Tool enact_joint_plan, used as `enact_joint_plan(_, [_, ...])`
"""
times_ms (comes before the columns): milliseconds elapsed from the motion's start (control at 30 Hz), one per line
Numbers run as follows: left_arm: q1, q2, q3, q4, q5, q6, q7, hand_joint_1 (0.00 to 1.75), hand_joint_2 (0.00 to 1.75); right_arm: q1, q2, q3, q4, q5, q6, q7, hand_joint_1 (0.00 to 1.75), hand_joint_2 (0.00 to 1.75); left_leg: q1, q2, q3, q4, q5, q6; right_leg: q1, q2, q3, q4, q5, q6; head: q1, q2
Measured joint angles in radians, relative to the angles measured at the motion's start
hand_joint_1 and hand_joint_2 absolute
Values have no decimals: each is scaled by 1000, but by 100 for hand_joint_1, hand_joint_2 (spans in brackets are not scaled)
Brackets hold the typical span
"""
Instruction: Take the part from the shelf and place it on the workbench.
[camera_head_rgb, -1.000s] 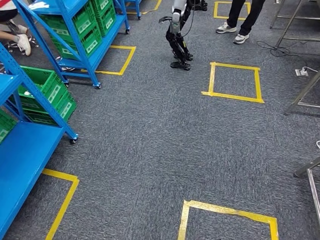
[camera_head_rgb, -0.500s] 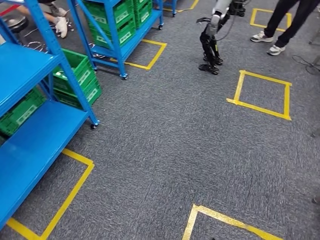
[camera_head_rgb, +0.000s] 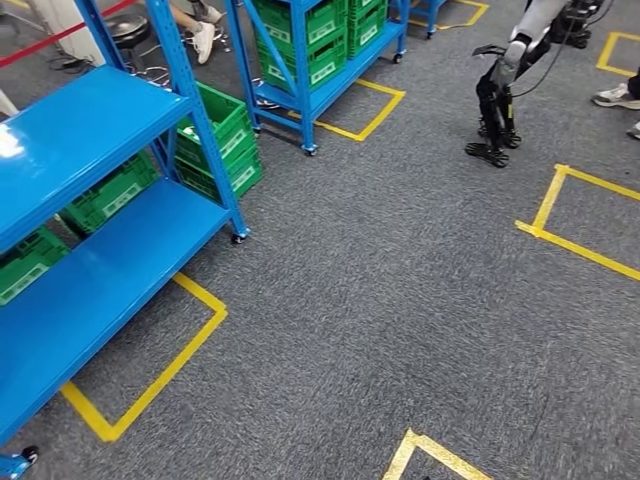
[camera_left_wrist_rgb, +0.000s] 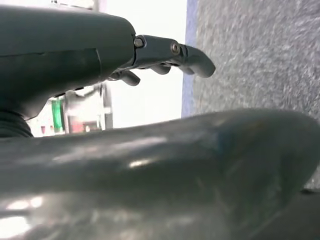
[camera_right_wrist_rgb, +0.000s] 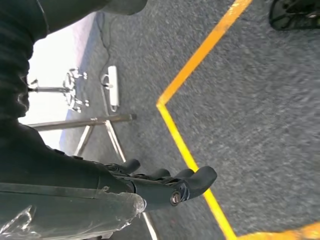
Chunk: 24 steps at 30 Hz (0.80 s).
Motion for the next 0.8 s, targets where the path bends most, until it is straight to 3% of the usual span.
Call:
enact_joint_plan(67, [-3, -1, 16, 0, 16, 9, -11, 0, 0, 2, 2, 0, 0, 3, -2, 1, 0, 175, -3, 60, -49, 101, -57, -7, 2, -27, 1, -2, 0, -9, -8, 0])
enact_joint_plan(133, [-5, -1, 28, 0, 22, 13, -17, 0, 0, 5, 2, 0, 0, 4, -1, 3, 0, 175, -3, 76, -108, 219, -103, -9, 6, -57, 0, -2, -2, -13, -9, 0])
enact_joint_plan(167, [-4, -1, 33, 0, 24, 14, -19, 0, 0, 5, 2, 0, 0, 4, -1, 4, 0, 175, -3, 79, -121, 245, -103, -8, 8, -73, 0, -2, -4, -14, -9, 0])
enact_joint_plan(200, [-2, -1, 36, 0, 25, 14, -19, 0, 0, 5, 2, 0, 0, 4, -1, 5, 0, 175, -3, 81, -112, 228, -82, -5, 9, -86, 2, -2, -5, -15, -9, 0])
enact_joint_plan(233, [-1, -1, 38, 0, 25, 14, -19, 0, 0, 4, 2, 0, 0, 4, -1, 5, 0, 175, -5, 90, -84, 176, -50, -1, 10, -98, 4, -2, -6, -14, -9, 0])
enact_joint_plan(300, [-3, -1, 41, 0, 26, 15, -19, 0, 0, 2, 3, 0, 0, 4, -1, 5, 0, 175, -14, 145, -13, 46, 5, 12, 15, -120, 9, -1, -11, -9, -10, 0])
enact_joint_plan(367, [-7, -1, 44, 0, 26, 18, -20, 0, 0, 2, 4, 0, 0, 4, -1, 6, 0, 175, -24, 184, 19, -21, 16, 24, 22, -141, 14, -2, -16, -1, -12, 0])
enact_joint_plan(433, [-8, -1, 50, 0, 28, 22, -19, 0, 0, 0, 4, 0, 0, 4, -1, 6, 0, 175, -25, 164, 18, -29, 15, 32, 25, -167, 22, -7, -20, 8, -13, 0])
enact_joint_plan(467, [-6, -1, 54, 0, 28, 24, -18, 0, 0, -1, 4, 0, 0, 4, -1, 6, 0, 175, -22, 150, 19, -32, 17, 37, 24, -166, 25, -4, -24, 14, -12, 0])
enact_joint_plan(533, [-4, 1, 59, 0, 29, 25, -15, 0, 0, -2, 4, 0, 0, 3, -1, 5, 0, 175, -15, 124, 22, -38, 23, 46, 20, -120, 6, 48, -58, 26, -9, 0])
enact_joint_plan(600, [-4, 2, 60, 0, 28, 26, -14, 0, 0, 0, 4, 0, 0, 2, -1, 4, 0, 175, -10, 97, 22, -38, 25, 53, 16, -60, -55, 176, -120, 35, -3, 0])
enact_joint_plan(633, [-4, 2, 60, 0, 23, 25, -14, 0, 0, 2, 4, 0, 0, 1, -1, 4, 0, 175, -10, 82, 22, -38, 25, 54, 15, -49, -87, 238, -141, 37, -2, 0])
enact_joint_plan(667, [-4, 2, 60, 0, 13, 24, -14, 0, 0, 4, 4, 0, 0, -1, -1, 5, 0, 175, -9, 66, 22, -38, 25, 54, 15, -44, -108, 271, -145, 39, -1, 0])
enact_joint_plan(700, [-3, 2, 58, 0, 1, 23, -15, 0, 0, 5, 4, 0, 0, -3, -1, 5, 0, 175, -8, 50, 23, -38, 25, 54, 14, -42, -111, 266, -127, 39, 0, 0])
enact_joint_plan(733, [-3, 2, 57, 0, -11, 21, -15, 0, 0, 6, 4, 0, 0, -4, -1, 6, 0, 175, -7, 34, 25, -37, 25, 52, 13, -38, -95, 223, -93, 40, 0, 0])
enact_joint_plan(800, [-3, 2, 55, 0, -21, 19, -15, 0, 0, 6, 4, 0, 0, -6, -2, 7, 0, 175, -5, 5, 25, -33, 24, 43, 4, 1, -37, 86, -24, 42, 1, 0])
